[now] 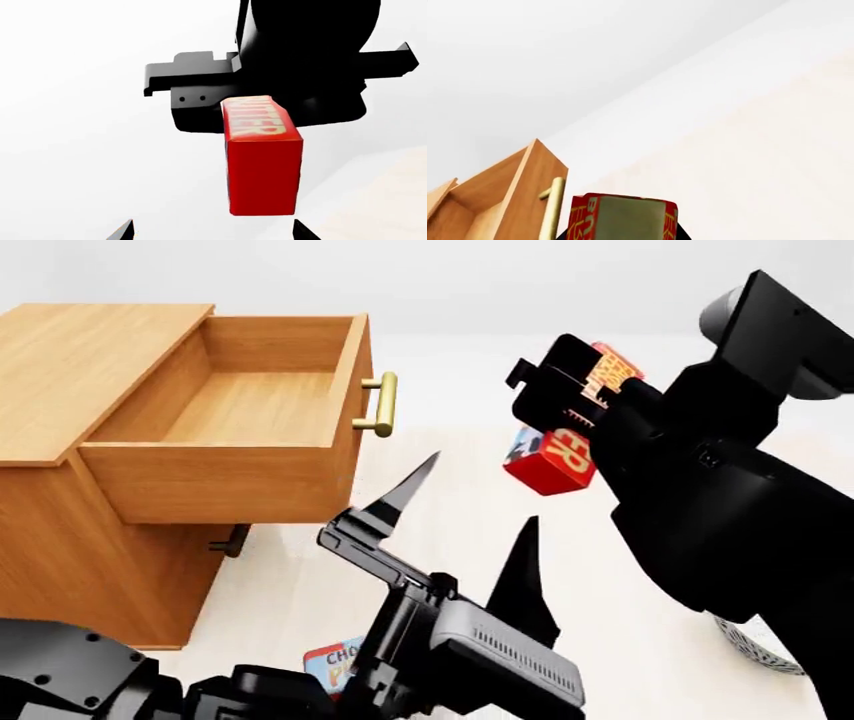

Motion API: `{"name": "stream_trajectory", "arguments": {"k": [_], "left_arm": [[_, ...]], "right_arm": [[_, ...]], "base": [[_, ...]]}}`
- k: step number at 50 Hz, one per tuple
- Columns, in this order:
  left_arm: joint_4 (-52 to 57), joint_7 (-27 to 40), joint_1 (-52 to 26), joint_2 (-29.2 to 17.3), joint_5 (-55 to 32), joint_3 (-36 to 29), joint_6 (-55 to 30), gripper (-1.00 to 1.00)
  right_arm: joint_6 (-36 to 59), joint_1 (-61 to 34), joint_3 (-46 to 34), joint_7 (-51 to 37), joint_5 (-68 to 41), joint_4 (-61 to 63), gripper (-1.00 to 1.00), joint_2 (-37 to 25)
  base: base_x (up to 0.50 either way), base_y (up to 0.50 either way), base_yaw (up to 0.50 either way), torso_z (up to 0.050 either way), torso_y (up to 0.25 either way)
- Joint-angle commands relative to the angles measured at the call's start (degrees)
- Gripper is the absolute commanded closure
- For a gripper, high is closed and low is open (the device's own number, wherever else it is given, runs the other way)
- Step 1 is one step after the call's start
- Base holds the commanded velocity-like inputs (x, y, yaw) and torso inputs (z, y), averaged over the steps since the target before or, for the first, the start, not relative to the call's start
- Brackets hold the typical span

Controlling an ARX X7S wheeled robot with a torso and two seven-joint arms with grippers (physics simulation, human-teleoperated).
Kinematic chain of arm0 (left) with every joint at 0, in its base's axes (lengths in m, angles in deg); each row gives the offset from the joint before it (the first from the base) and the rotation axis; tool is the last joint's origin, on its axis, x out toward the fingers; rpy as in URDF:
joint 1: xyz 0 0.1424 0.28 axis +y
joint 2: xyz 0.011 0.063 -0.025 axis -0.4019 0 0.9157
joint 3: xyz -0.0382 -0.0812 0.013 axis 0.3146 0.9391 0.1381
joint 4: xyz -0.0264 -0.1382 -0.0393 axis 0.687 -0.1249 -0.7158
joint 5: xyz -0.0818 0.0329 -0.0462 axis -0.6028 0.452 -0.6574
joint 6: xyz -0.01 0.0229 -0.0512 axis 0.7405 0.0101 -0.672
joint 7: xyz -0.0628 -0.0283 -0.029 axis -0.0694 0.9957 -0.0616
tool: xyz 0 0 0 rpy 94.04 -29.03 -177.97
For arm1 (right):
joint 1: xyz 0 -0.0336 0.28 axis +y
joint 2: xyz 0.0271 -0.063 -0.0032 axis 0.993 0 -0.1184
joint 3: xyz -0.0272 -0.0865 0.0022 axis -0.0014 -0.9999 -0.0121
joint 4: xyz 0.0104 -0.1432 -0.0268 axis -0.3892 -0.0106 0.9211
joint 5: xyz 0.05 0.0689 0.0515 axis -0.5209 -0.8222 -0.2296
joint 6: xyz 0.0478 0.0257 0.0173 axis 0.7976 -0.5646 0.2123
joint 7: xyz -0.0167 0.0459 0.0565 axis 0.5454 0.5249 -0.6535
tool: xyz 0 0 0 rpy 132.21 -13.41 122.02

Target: Put the butter at the back in the top drawer of the cabinet and close it.

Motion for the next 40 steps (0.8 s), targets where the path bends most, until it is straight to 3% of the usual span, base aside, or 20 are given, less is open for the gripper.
{"name": "stream_trajectory", "arguments": {"k": [1, 40], "left_arm": [[-2.5, -1.5, 0.2, 1.7, -0.4, 1.0, 0.3, -1.00], [-3.6, -2.4, 2.3, 2.7, -0.1, 2.5, 0.9, -1.00]], "right_arm": [[0.0, 0.0, -0.3, 0.8, 0.8, 0.7, 1.00, 1.3], [-1.4, 3.7, -2.7, 2.1, 1.3, 2.0, 1.00, 2.2]], "base": [[0.00, 0.00, 0.00, 0.000, 0.000], [0.00, 0.00, 0.00, 0.001, 0.001]]}}
